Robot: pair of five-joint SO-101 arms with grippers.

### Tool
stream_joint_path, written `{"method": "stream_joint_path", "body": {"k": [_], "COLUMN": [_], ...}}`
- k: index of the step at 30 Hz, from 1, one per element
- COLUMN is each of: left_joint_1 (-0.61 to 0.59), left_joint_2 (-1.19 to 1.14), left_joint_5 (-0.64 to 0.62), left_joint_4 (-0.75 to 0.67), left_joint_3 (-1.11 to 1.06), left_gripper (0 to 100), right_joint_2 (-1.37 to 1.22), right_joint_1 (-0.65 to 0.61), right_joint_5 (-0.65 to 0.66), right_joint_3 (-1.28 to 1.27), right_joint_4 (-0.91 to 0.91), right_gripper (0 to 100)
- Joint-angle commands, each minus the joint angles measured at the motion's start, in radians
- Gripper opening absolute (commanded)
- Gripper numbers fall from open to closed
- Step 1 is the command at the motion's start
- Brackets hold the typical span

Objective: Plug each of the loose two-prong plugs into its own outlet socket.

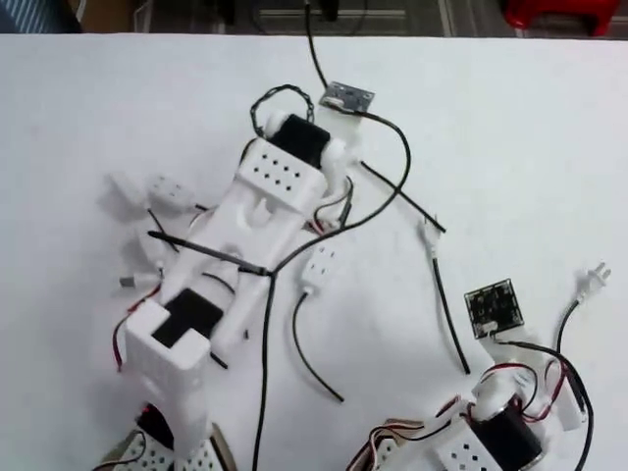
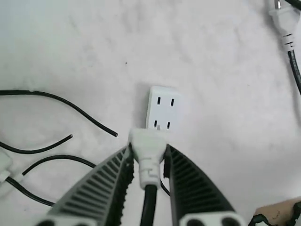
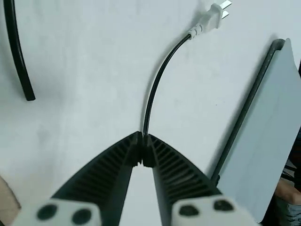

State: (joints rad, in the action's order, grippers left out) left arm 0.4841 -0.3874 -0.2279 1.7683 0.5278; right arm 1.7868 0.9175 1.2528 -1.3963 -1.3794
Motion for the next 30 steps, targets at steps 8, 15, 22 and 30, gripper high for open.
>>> {"method": "stream_joint_path", "body": {"k": [8,15,22,30], "left_joint_1": [0.054,0.061,0.062,0.091], "left_joint_2": [-0.071,-0.090,-0.139,-0.166], "left_joint_5": [-0.005,-0.061,-0.091,-0.083], "left_joint_4": [-0.109,-0.103,-0.133,-0.176], "left_joint_3": [-0.057,-0.064,-0.089,-0.087], "left_gripper": [3,3,3,3], "right_joint_2": [0.001,0.002,0.002,0.002], "right_joint_1": [0.005,0.008,0.015,0.015], "right_joint_5": [0.008,0.008,0.008,0.008], "right_joint_3": [-0.017,-0.066,-0.066,-0.071], "right_joint_4": [0.018,0.019,0.019,0.019], "right_gripper": [2.1,2.1,2.1,2.1]}}
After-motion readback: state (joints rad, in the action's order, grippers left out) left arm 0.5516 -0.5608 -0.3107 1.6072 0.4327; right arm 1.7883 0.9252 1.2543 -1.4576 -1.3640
